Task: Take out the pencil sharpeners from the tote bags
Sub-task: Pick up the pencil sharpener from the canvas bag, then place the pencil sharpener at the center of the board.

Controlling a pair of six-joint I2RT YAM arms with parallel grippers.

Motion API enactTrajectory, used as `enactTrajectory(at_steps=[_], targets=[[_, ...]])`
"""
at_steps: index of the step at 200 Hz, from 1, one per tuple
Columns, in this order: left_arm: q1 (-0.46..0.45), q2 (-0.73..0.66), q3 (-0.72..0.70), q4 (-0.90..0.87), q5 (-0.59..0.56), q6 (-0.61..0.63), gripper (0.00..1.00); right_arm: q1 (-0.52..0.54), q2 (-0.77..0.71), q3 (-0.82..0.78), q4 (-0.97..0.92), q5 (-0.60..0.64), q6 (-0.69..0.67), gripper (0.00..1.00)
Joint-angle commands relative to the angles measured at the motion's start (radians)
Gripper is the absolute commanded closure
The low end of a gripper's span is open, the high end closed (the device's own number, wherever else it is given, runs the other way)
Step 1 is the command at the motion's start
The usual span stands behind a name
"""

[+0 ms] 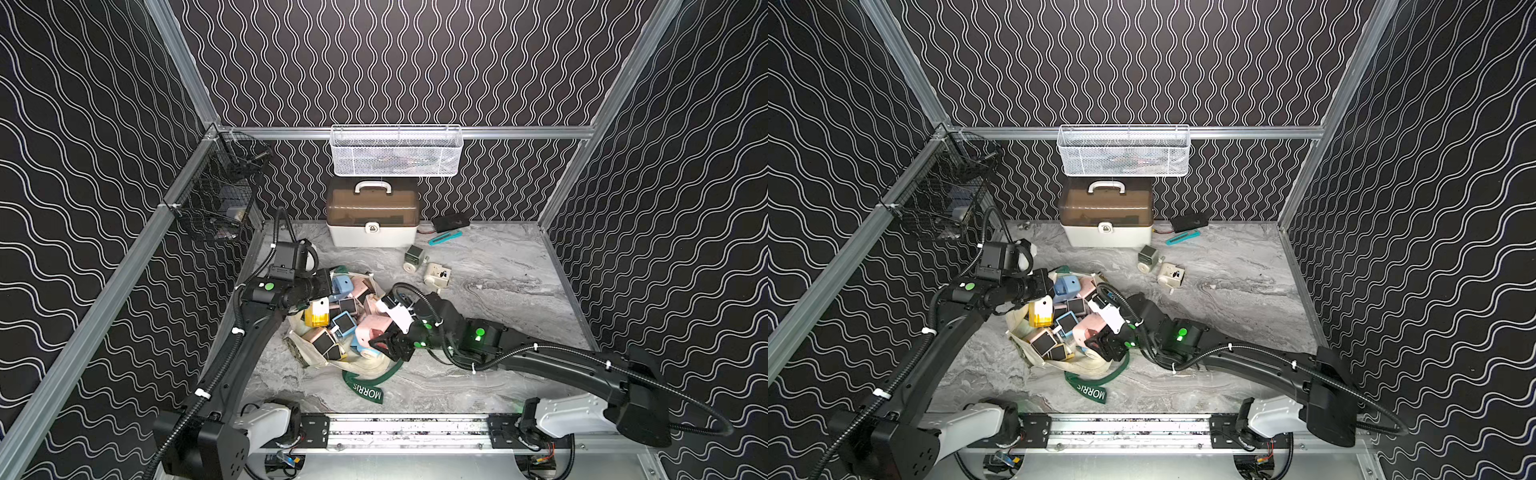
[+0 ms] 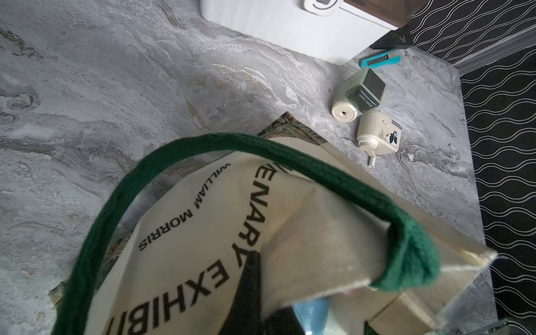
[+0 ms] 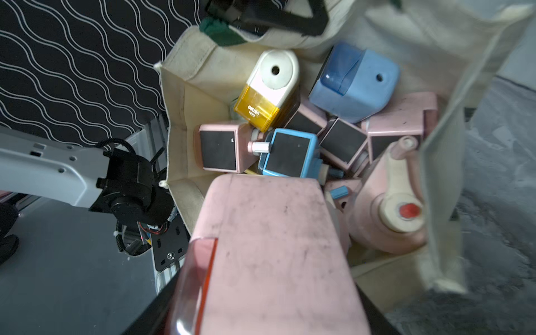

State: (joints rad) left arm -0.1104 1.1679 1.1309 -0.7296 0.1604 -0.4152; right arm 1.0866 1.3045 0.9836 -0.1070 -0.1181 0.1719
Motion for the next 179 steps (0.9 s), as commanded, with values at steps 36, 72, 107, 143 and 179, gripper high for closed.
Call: enactTrajectory(at_steps=[36, 72, 107, 143, 179], targets=[[0.015, -0.007, -0.003, -0.056, -0.016, 0.015, 1.0, -0.183, -0.147, -0.062, 0.074, 0.059, 0.099, 0.52], [0.014, -0.005, -0.003, -0.056, -0.013, 0.015, 1.0, -0.306, -0.155, -0.106, 0.071, 0.28, 0.188, 0.51], [0.014, -0.005, -0.003, -0.055, -0.01, 0.016, 1.0, -0.404, -0.119, -0.131, 0.103, 0.201, 0.233, 0.51], [0.014, -0.005, -0.005, -0.054, -0.007, 0.015, 1.0, -0.406, -0.094, -0.122, 0.139, 0.021, 0.214, 0.52], [0.016, -0.006, -0.005, -0.053, -0.007, 0.015, 1.0, -0.412, -0.112, -0.131, 0.111, 0.157, 0.238, 0.52]])
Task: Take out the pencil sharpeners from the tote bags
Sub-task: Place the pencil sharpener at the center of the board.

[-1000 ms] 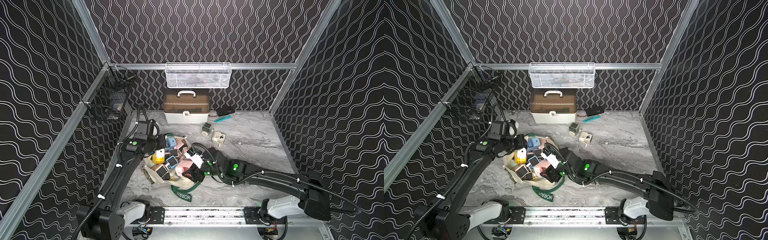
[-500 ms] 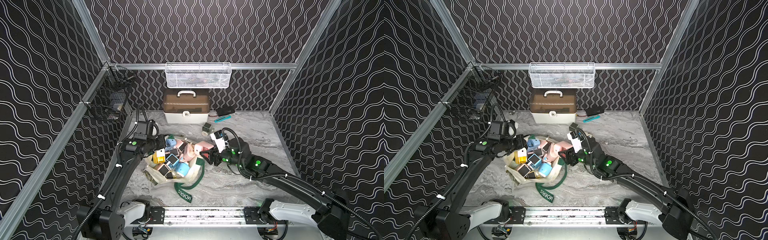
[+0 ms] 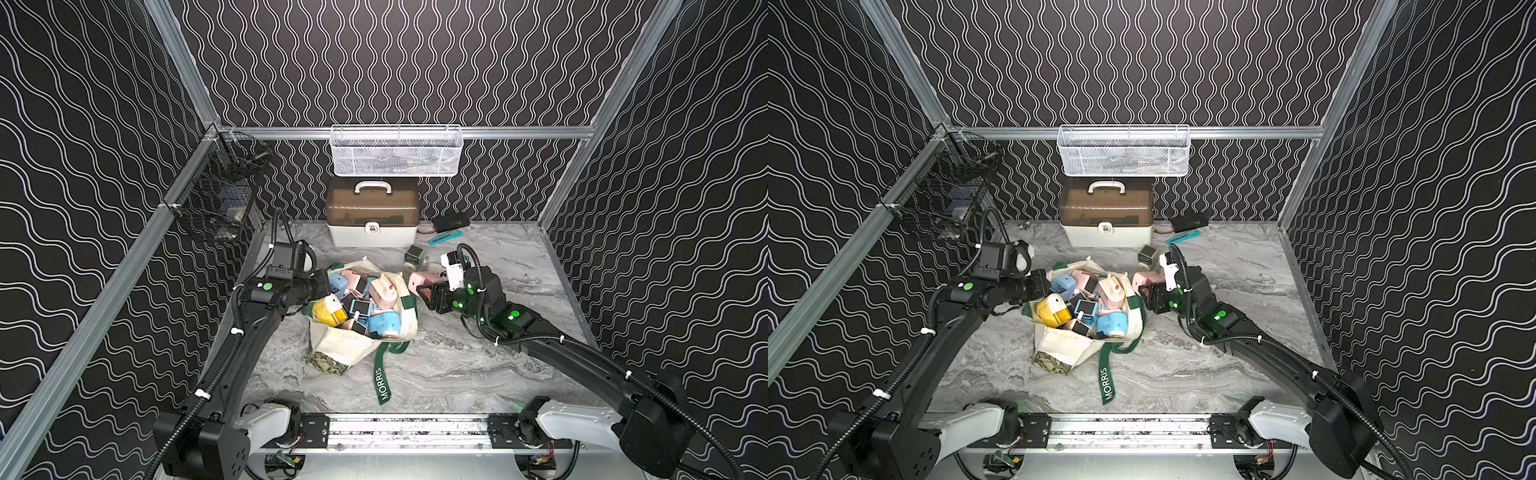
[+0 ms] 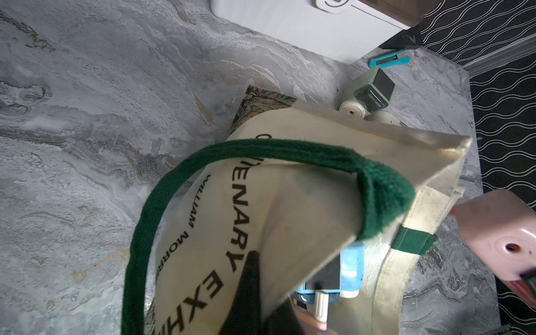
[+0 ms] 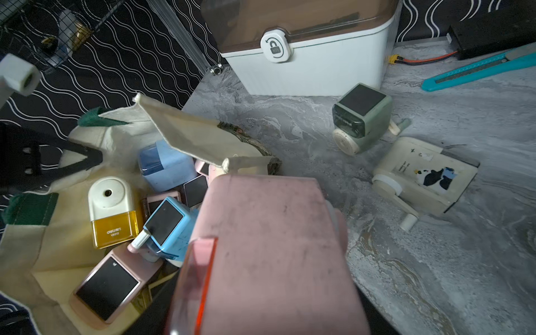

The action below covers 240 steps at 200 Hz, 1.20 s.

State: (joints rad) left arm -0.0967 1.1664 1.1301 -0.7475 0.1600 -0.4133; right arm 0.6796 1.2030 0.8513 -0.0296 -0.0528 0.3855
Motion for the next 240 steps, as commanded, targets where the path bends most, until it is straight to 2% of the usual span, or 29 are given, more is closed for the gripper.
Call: enactTrajectory(at_steps=[1, 45, 62, 105, 124, 143, 240], targets=[[0.002, -0.004, -0.004, -0.036, -0.006, 0.014, 1.0, -0.006, -0.011, 0.003, 0.031, 0.098, 0.025, 0.52], [0.003, -0.005, -0.004, -0.034, -0.004, 0.014, 1.0, -0.109, 0.087, 0.068, -0.149, 0.406, 0.09, 0.52], [0.003, -0.006, -0.005, -0.034, -0.001, 0.014, 1.0, -0.163, 0.15, 0.092, -0.186, 0.459, 0.112, 0.51], [0.003, -0.007, -0.002, -0.036, -0.003, 0.016, 1.0, -0.324, 0.323, 0.155, -0.202, 0.428, 0.148, 0.51], [0.006, -0.01, -0.002, -0.038, -0.014, 0.015, 1.0, -0.353, 0.405, 0.2, -0.221, 0.434, 0.143, 0.51], [0.009, -0.01, -0.003, -0.035, -0.004, 0.015, 1.0, -0.384, 0.467, 0.227, -0.207, 0.386, 0.147, 0.51], [0.011, -0.005, -0.004, -0.034, -0.005, 0.015, 1.0, -0.388, 0.744, 0.452, -0.255, 0.31, 0.072, 0.49]])
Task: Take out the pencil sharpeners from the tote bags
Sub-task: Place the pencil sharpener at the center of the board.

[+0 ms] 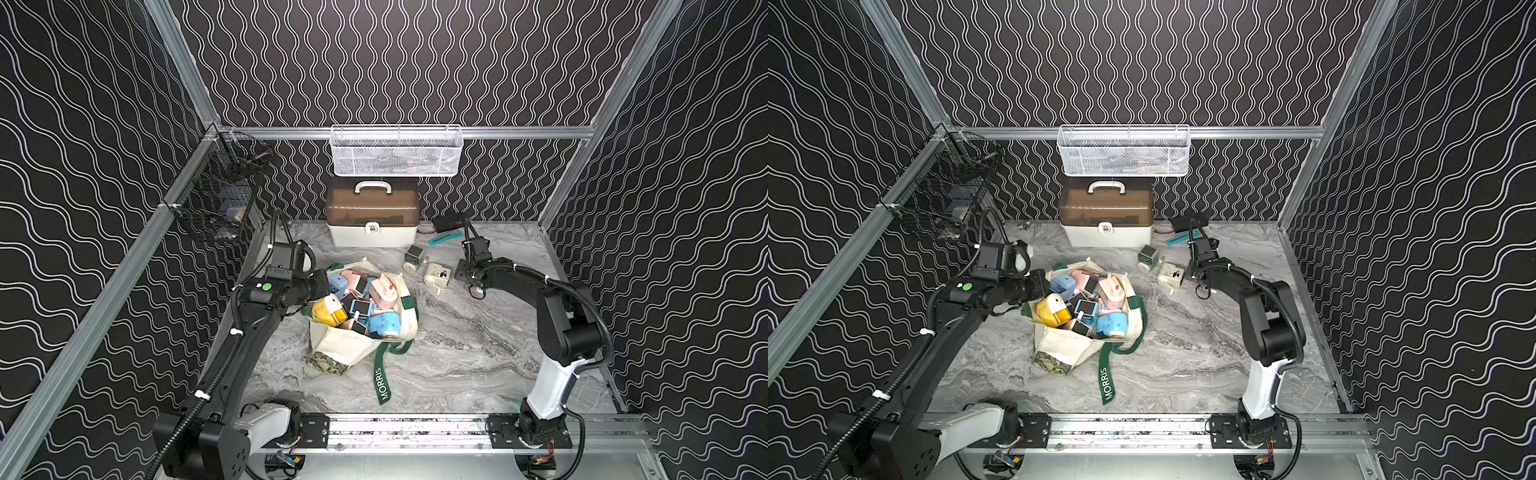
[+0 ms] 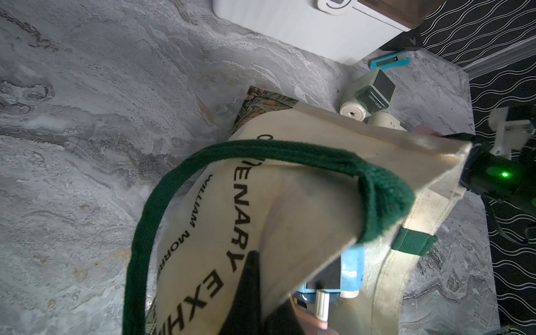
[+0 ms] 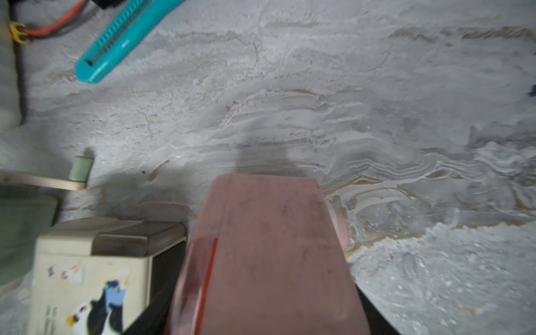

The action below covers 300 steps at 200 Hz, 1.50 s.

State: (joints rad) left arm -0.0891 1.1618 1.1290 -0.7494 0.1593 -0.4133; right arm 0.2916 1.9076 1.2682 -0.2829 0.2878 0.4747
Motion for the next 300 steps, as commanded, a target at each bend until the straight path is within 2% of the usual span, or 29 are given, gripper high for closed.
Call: enactTrajectory(at_steps=[1, 50, 78, 100, 129, 150, 172, 223, 243, 264, 279, 300], targets=[[0.003, -0.001, -0.003, -0.032, -0.004, 0.015, 1.0, 0.0, 0.04, 0.036, -0.002, -0.032, -0.018, 0.49], [0.003, -0.001, -0.003, -0.033, -0.004, 0.016, 1.0, 0.001, 0.093, 0.055, 0.038, -0.1, -0.044, 0.41], [0.003, -0.001, -0.003, -0.032, -0.003, 0.016, 1.0, 0.009, 0.096, 0.06, 0.041, -0.14, -0.054, 0.28], [0.003, -0.002, -0.004, -0.031, 0.0, 0.017, 1.0, 0.022, 0.074, 0.054, 0.029, -0.116, -0.042, 0.18], [0.003, -0.002, -0.005, -0.032, 0.0, 0.016, 1.0, 0.031, 0.012, 0.036, 0.009, -0.095, -0.007, 0.12], [0.003, -0.003, -0.003, -0.032, -0.001, 0.016, 1.0, 0.045, -0.059, 0.02, -0.019, -0.071, 0.019, 0.12], [0.003, -0.001, -0.004, -0.032, 0.003, 0.016, 1.0, 0.084, -0.175, -0.026, -0.003, -0.121, 0.024, 0.13], [0.005, 0.003, -0.002, -0.032, 0.005, 0.016, 1.0, 0.309, -0.438, -0.13, 0.093, -0.324, -0.089, 0.18], [0.009, 0.001, -0.002, -0.033, 0.006, 0.016, 1.0, 0.342, -0.465, -0.193, 0.128, -0.436, -0.12, 0.21], [0.011, 0.002, -0.005, -0.03, 0.006, 0.017, 1.0, 0.365, -0.458, -0.221, 0.159, -0.458, -0.141, 0.25], [0.011, 0.004, -0.002, -0.032, 0.007, 0.017, 1.0, 0.377, -0.43, -0.223, 0.163, -0.469, -0.149, 0.33], [0.012, 0.002, -0.003, -0.032, 0.008, 0.016, 1.0, 0.405, -0.402, -0.207, 0.147, -0.48, -0.174, 0.35]])
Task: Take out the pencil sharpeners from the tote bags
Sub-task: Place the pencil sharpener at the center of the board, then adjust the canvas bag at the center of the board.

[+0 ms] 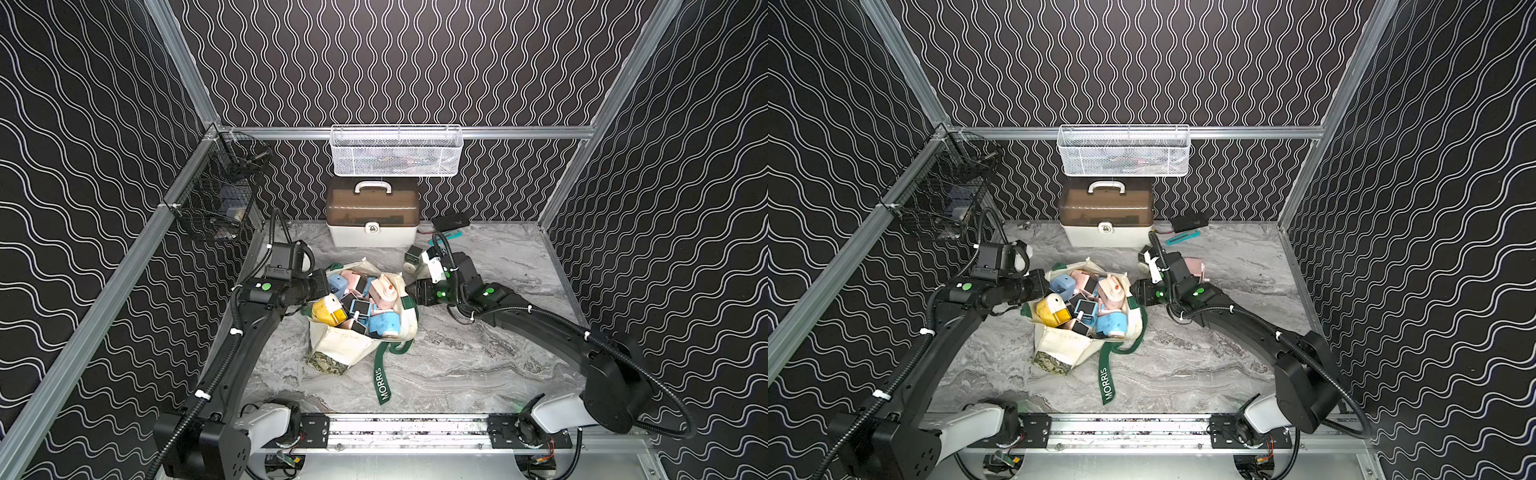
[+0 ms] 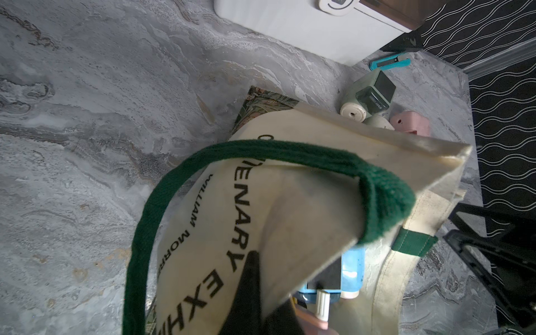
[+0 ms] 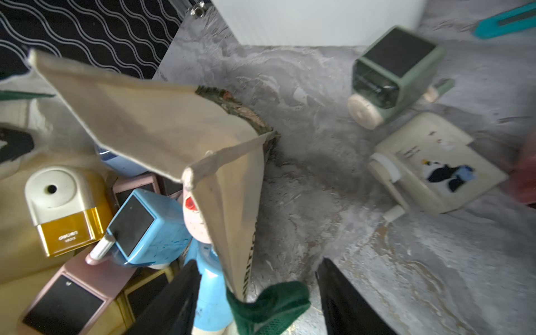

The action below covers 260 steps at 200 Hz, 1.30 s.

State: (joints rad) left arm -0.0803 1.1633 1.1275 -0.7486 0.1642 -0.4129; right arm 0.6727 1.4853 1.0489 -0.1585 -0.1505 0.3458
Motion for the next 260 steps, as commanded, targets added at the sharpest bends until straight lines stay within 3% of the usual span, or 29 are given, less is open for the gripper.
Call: enactTrajectory(at_steps=[1, 34, 49, 71, 113, 144, 198, 260], targets=[[0.002, -0.001, -0.001, -0.033, 0.003, 0.016, 1.0, 0.025, 0.02, 0.013, 0.024, -0.04, -0.046, 0.35], [0.003, 0.001, -0.003, -0.032, 0.008, 0.017, 1.0, 0.036, 0.014, -0.033, 0.095, -0.015, -0.043, 0.33], [0.003, 0.0, -0.003, -0.031, 0.009, 0.016, 1.0, 0.036, 0.051, -0.009, 0.067, -0.009, -0.042, 0.38], [0.002, -0.002, -0.006, -0.028, 0.012, 0.014, 1.0, 0.038, 0.088, 0.01, 0.062, -0.029, -0.042, 0.54], [0.002, 0.012, 0.008, -0.03, 0.02, 0.009, 1.0, 0.062, 0.076, -0.002, 0.087, -0.096, -0.054, 1.0], [-0.017, 0.046, 0.033, -0.001, 0.108, -0.009, 1.0, 0.113, 0.12, -0.01, 0.171, -0.169, -0.008, 1.0], [-0.079, 0.155, 0.132, -0.062, 0.008, 0.0, 1.0, 0.255, 0.176, 0.049, 0.177, -0.221, -0.045, 1.0], [-0.114, 0.264, 0.215, -0.102, -0.078, 0.017, 1.0, 0.277, 0.145, 0.042, 0.157, -0.281, -0.122, 1.0]])
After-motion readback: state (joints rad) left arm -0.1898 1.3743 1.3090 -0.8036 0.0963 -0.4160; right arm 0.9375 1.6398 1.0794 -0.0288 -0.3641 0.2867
